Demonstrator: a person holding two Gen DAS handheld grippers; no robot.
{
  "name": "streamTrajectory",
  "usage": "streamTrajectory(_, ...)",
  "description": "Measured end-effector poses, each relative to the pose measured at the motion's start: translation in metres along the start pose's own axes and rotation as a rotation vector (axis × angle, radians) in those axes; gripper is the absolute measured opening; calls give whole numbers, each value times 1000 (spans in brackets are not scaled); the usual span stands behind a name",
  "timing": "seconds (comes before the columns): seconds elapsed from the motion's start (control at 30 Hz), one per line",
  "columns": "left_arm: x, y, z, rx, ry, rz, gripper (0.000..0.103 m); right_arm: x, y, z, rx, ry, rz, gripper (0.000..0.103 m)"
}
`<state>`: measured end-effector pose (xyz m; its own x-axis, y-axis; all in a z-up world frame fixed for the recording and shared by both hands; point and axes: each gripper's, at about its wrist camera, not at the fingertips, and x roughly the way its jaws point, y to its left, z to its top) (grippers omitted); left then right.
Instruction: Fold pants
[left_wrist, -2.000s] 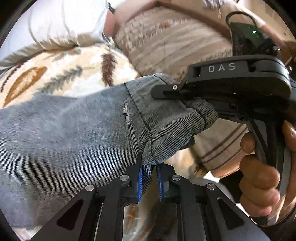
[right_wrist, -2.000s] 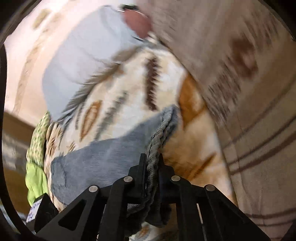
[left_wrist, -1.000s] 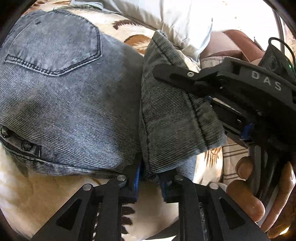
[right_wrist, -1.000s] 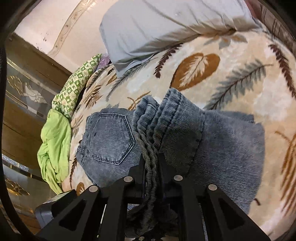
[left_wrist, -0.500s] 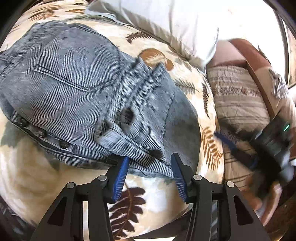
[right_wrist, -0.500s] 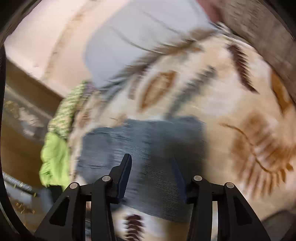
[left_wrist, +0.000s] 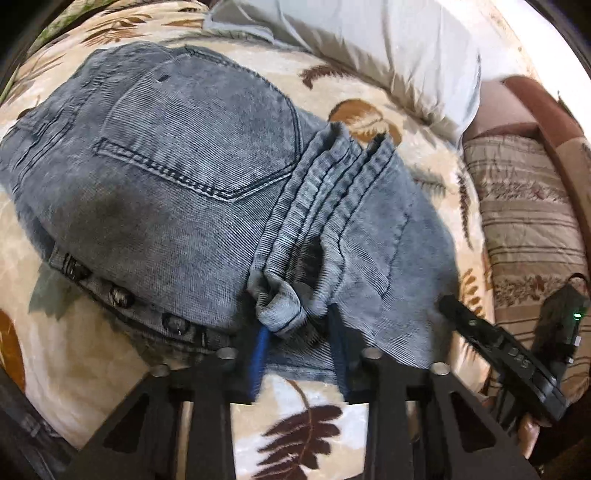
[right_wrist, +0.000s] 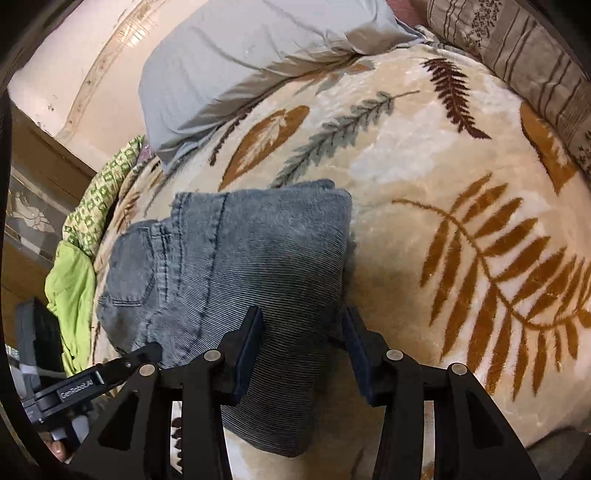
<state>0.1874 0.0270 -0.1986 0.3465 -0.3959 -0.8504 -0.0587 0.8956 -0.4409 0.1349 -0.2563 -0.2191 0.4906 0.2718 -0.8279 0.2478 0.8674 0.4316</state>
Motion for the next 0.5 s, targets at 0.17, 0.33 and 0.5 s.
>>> streamTrajectory(0.17,-12,1,-16,15,-40,-28,15,-4,2,-2,-7,-12,40,36)
streamTrajectory(0.33,-9,12,-22,24,-65,-67,15,5,3,-2,-17,3,20,30)
streamTrajectory(0.5,-3,18,-33,45,-95,-30,15,3,12,-5,-72,-25,4,31)
